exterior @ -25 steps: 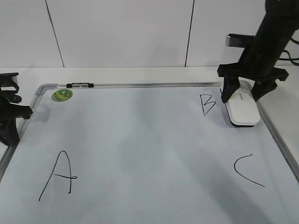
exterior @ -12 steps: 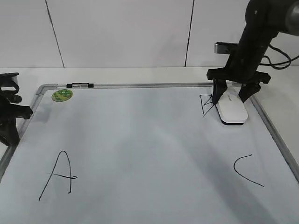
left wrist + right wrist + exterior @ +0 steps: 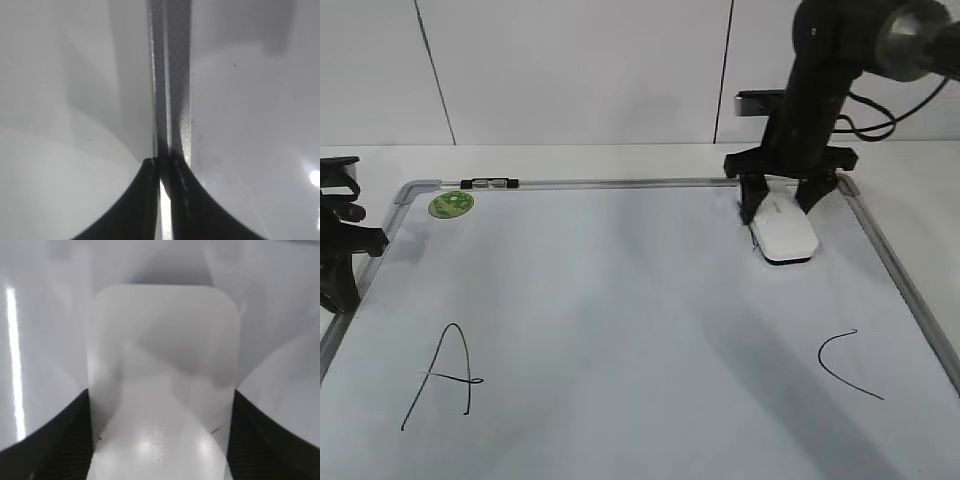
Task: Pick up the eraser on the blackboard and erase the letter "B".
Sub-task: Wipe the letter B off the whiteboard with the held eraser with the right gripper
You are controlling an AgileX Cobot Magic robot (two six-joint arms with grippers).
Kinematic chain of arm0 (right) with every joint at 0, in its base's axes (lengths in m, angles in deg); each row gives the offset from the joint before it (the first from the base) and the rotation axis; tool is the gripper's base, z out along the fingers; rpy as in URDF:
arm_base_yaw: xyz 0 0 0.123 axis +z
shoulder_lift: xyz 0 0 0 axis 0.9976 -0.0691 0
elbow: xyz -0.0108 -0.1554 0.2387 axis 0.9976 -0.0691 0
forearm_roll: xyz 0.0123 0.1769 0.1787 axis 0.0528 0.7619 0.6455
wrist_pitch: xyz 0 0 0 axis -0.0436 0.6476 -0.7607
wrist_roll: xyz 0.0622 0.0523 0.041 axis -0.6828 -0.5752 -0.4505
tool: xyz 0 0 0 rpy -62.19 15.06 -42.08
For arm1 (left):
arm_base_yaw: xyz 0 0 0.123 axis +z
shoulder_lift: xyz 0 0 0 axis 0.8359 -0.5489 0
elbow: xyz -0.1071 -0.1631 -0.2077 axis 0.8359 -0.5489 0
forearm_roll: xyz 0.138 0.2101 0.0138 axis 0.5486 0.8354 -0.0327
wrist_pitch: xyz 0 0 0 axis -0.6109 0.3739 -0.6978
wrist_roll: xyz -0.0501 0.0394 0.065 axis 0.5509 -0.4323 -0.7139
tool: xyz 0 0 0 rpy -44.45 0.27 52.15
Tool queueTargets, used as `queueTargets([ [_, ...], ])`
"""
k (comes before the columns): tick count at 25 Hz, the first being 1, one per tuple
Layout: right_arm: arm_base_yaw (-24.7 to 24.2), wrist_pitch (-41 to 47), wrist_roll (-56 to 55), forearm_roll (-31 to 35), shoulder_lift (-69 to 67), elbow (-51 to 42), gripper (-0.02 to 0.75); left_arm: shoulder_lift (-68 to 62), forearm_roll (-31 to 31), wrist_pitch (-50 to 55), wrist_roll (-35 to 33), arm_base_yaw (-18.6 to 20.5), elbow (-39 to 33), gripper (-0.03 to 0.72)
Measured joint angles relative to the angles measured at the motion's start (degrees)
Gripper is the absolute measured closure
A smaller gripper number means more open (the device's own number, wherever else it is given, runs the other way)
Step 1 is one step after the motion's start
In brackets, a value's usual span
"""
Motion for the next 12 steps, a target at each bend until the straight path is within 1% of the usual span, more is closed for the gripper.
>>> queueTargets([
  [4,5.79,-1.15,0.12,1.25,-1.68,2.89,0.211,0.00,0.00,0.09,0.00,0.00,0.00,0.650],
  [7,9.10,-1.90,0.21,2.71,-2.35,4.74,0.211,0.00,0.00,0.09,0.00,0.00,0.00,0.650],
  [9,10.30,-2.15,0.21,3.76,-2.73,5.27,0.211,0.00,-0.11,0.09,0.00,0.00,0.00,0.650],
  [12,10.22,-2.41,-0.71,3.35,-2.77,5.41,0.211,-0.09,-0.11,0.09,0.00,0.00,0.00,0.649],
])
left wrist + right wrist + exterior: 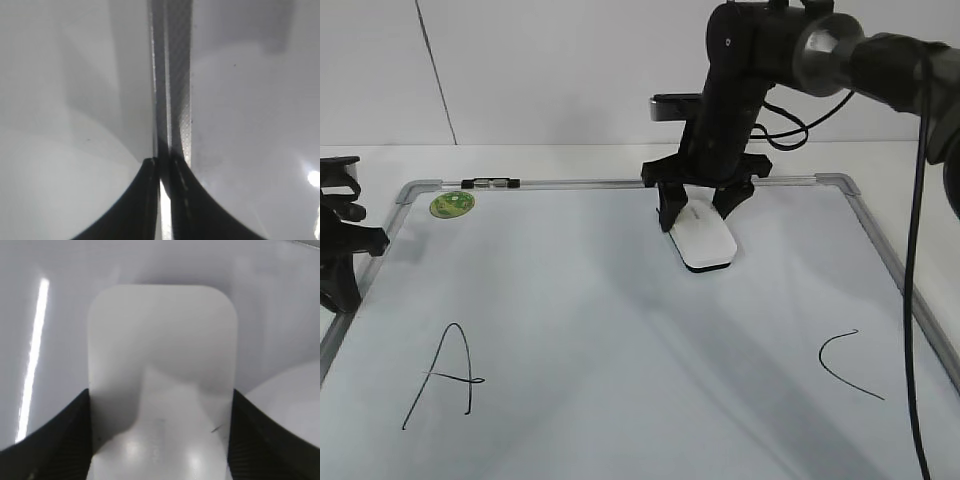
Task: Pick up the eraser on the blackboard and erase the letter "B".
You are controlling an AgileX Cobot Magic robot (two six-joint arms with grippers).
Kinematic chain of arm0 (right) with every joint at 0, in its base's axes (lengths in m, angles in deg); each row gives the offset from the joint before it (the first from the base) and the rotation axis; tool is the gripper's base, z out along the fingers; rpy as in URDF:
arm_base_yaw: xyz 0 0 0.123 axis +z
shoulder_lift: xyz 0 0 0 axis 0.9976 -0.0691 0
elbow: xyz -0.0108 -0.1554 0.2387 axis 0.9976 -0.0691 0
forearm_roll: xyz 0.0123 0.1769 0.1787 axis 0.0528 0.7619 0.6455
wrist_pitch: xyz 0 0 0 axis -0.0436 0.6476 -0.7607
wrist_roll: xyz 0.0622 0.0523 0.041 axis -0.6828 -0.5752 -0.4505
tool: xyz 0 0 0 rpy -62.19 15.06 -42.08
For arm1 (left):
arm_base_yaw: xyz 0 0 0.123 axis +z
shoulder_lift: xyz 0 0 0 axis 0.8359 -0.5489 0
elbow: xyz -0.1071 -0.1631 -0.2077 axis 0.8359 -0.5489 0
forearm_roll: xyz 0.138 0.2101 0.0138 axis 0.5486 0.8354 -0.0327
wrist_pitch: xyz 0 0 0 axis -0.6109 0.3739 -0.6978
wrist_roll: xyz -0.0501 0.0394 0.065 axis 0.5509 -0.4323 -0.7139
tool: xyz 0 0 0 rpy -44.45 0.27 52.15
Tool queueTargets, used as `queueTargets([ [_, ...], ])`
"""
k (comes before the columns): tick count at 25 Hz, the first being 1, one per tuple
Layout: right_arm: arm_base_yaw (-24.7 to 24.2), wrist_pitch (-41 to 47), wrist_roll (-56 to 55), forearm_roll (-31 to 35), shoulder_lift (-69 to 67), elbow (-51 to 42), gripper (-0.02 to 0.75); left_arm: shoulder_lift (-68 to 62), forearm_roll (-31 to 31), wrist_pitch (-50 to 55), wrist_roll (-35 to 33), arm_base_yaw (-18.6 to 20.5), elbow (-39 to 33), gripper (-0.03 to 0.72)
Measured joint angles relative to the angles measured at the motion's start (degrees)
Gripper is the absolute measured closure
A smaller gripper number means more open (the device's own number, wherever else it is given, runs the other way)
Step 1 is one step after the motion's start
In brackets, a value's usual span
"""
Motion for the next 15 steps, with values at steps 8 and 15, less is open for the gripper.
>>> queueTargets([
  [8,-2.25,-1.48,-1.69,0.16,0.52,-2.60,0.211,-0.04,-0.11,0.00,0.00,0.00,0.00,0.649],
  [15,-9.17,-3.90,-1.93,0.00,4.18,-10.26,0.212,-0.13,-0.23,0.00,0.00,0.00,0.02,0.649],
])
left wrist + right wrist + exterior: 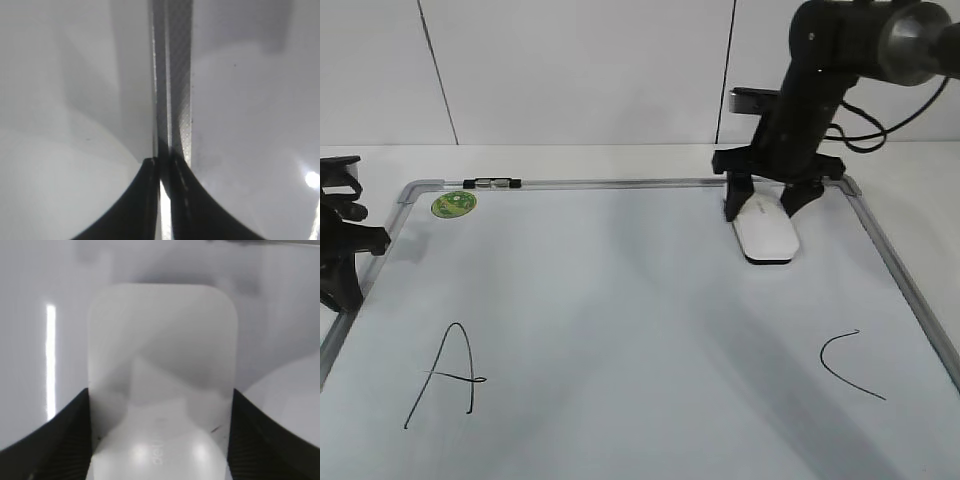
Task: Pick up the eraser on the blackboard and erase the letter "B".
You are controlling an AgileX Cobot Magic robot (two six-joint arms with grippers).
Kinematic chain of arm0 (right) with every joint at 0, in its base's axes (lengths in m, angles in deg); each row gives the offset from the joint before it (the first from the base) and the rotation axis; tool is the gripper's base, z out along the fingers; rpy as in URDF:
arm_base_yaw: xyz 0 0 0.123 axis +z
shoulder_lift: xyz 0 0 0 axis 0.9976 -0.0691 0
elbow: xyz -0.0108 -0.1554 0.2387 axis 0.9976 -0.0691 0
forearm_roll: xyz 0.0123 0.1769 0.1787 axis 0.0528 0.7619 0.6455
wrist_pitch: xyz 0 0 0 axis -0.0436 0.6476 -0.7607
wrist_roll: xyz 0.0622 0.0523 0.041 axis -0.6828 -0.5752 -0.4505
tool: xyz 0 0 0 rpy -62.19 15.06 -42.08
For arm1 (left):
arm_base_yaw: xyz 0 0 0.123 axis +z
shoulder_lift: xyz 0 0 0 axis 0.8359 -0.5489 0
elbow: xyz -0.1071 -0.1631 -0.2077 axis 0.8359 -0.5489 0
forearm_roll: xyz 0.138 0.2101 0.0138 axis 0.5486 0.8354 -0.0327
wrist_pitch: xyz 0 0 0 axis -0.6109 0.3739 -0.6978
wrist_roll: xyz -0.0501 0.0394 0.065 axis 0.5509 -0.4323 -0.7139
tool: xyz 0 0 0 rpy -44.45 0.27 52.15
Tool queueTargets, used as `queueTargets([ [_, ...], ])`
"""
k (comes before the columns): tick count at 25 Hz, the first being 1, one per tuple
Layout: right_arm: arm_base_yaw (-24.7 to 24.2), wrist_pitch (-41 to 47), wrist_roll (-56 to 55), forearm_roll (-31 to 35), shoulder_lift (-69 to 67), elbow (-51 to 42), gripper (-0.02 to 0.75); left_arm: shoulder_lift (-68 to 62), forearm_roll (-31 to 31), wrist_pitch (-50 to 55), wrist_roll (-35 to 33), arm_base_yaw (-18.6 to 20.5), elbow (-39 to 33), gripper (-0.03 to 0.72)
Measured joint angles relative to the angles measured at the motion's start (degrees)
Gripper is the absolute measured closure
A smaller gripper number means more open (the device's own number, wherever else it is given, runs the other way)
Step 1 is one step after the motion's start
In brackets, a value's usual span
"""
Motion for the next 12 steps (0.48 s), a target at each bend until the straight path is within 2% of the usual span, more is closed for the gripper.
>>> queueTargets([
  [7,-7.04,0.10,0.11,-2.60,2.39,-2.44,0.212,0.00,0.00,0.00,0.00,0.00,0.00,0.649],
  [12,-8.08,0.10,0.22,-2.97,2.62,-2.55,0.212,0.00,0.00,0.00,0.00,0.00,0.10,0.649],
])
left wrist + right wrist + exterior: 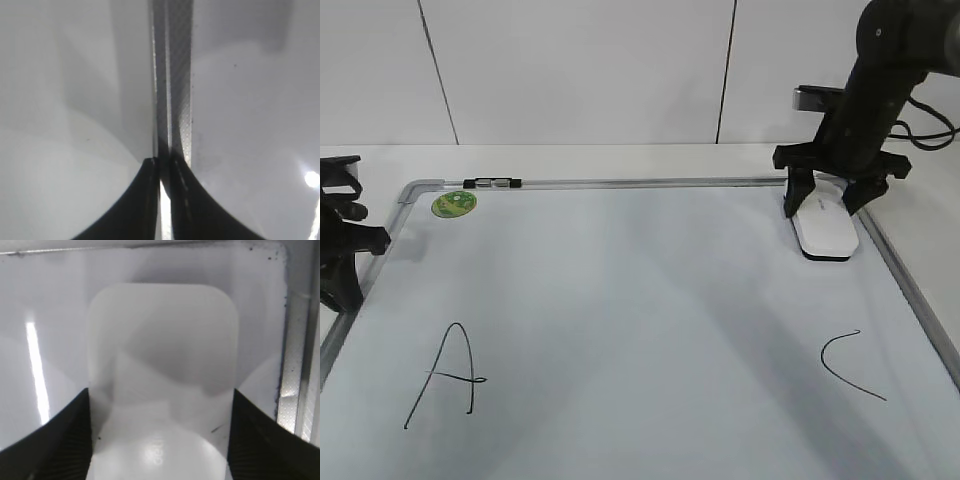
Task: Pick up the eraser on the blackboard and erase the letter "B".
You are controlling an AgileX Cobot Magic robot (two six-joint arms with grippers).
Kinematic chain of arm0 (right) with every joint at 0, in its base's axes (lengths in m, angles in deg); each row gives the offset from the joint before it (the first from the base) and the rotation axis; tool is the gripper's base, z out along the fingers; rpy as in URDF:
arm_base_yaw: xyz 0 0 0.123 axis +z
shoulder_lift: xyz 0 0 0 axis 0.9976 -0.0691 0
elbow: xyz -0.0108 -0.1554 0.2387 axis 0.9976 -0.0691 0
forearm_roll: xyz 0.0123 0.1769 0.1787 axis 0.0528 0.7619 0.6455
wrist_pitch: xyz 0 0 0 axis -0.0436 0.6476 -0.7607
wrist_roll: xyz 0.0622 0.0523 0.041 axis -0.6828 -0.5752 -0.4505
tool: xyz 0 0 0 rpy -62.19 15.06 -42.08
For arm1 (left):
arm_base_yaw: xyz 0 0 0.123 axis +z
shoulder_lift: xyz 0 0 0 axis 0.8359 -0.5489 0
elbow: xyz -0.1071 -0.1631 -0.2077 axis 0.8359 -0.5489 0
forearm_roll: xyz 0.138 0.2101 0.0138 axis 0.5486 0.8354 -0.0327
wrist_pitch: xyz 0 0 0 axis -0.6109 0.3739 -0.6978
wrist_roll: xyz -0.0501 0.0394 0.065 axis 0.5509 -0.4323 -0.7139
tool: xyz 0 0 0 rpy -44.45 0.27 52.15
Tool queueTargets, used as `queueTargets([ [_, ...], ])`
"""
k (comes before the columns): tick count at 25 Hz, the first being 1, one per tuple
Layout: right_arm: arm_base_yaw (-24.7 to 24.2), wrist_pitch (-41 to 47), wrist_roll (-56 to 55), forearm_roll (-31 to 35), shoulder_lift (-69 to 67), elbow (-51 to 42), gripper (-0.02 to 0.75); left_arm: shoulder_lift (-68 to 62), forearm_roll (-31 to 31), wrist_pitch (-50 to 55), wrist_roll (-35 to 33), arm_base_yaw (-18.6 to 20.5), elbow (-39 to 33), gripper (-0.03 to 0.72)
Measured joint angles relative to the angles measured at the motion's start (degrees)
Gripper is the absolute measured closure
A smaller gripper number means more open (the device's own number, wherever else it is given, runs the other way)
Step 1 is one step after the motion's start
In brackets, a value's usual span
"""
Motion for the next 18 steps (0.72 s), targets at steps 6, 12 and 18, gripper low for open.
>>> queueTargets([
  [6,2.93,0.09,0.00,-0.30,0.08,-0.09,0.212,0.00,0.23,0.14,0.00,0.00,0.00,0.649],
  [12,13.63,0.33,0.22,-0.17,0.08,-0.12,0.212,0.00,0.54,0.29,0.00,0.00,0.11,0.648],
  [18,16.86,0.41,0.31,0.51,0.08,-0.12,0.212,0.00,0.44,0.29,0.00,0.00,0.11,0.648],
])
